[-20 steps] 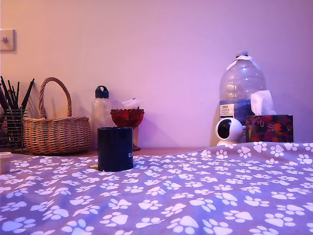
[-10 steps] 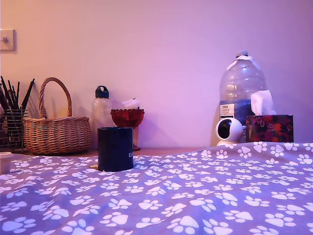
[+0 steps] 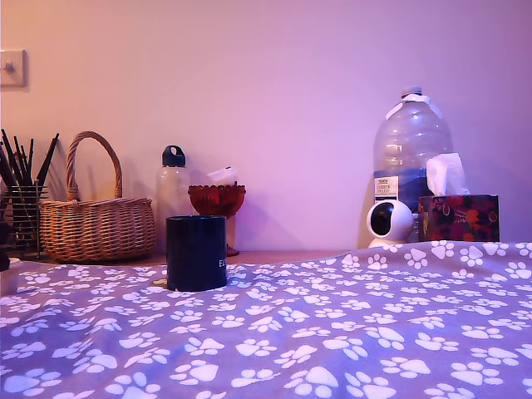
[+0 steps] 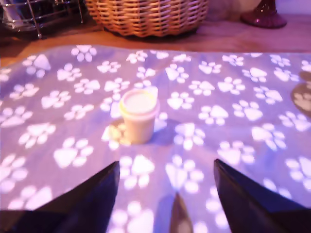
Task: Pick the coffee capsule and then drop it inside the coffee cup in front of you
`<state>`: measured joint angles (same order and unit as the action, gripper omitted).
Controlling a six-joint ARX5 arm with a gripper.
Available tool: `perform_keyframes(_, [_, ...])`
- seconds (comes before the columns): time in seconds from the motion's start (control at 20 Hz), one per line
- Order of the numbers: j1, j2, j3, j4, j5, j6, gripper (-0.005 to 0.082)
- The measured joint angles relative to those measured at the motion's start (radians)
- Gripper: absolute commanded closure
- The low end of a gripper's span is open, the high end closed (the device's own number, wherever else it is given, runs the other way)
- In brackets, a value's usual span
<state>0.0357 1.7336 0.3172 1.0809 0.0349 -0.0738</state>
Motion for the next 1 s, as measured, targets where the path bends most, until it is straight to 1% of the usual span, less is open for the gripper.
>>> perform_keyframes(0.2, [0.011,0.060,0.060,0.008,0.000,0.010,0.0211])
perform_keyframes(0.3, [0.020,0.090,0.079,0.016,0.000,0.027,0.0211])
perform_keyframes(0.6, [0.041,0.163,0.140,0.042,0.008,0.049,0.0214])
perform_keyframes(1.0, [0.045,0.255,0.266,0.034,0.016,0.051,0.0214])
